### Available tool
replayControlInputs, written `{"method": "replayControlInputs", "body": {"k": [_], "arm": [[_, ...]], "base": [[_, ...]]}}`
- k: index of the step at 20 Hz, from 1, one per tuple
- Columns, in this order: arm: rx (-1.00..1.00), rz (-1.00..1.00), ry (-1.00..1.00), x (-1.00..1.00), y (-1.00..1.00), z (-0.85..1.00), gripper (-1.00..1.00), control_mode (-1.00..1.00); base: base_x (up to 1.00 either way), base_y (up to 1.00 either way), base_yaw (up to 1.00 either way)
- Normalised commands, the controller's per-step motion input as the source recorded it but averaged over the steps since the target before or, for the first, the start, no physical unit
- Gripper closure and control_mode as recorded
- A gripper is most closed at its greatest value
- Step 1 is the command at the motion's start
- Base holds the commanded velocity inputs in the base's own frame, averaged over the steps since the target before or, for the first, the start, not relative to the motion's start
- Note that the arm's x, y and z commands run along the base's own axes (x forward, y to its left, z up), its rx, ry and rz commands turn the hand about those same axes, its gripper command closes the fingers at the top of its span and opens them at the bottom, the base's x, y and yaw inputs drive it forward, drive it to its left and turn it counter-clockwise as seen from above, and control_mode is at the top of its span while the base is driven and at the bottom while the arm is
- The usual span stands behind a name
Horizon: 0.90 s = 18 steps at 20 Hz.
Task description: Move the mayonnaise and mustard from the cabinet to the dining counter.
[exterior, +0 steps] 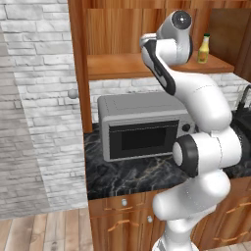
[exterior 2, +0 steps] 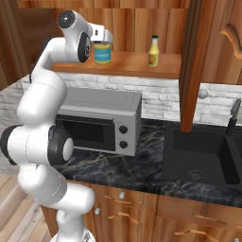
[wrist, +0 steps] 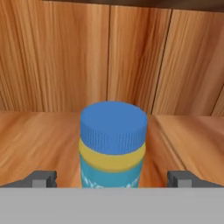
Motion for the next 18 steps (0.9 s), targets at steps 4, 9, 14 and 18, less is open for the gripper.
{"method": "replayControlInputs", "body": {"k": [4, 9, 14, 18], "arm": [[0.02, 0.00, 0.00, 0.26, -0.10, 0.00, -1.00, -1.00], [0.02, 0.00, 0.00, 0.26, -0.08, 0.00, -1.00, -1.00], [0.02, 0.00, 0.00, 0.23, -0.05, 0.00, -1.00, -1.00], [0.01, 0.00, 0.01, 0.22, 0.00, 0.00, -1.00, -1.00]], "base": [[0.00, 0.00, 0.00], [0.00, 0.00, 0.00], [0.00, 0.00, 0.00], [0.00, 0.00, 0.00]]}}
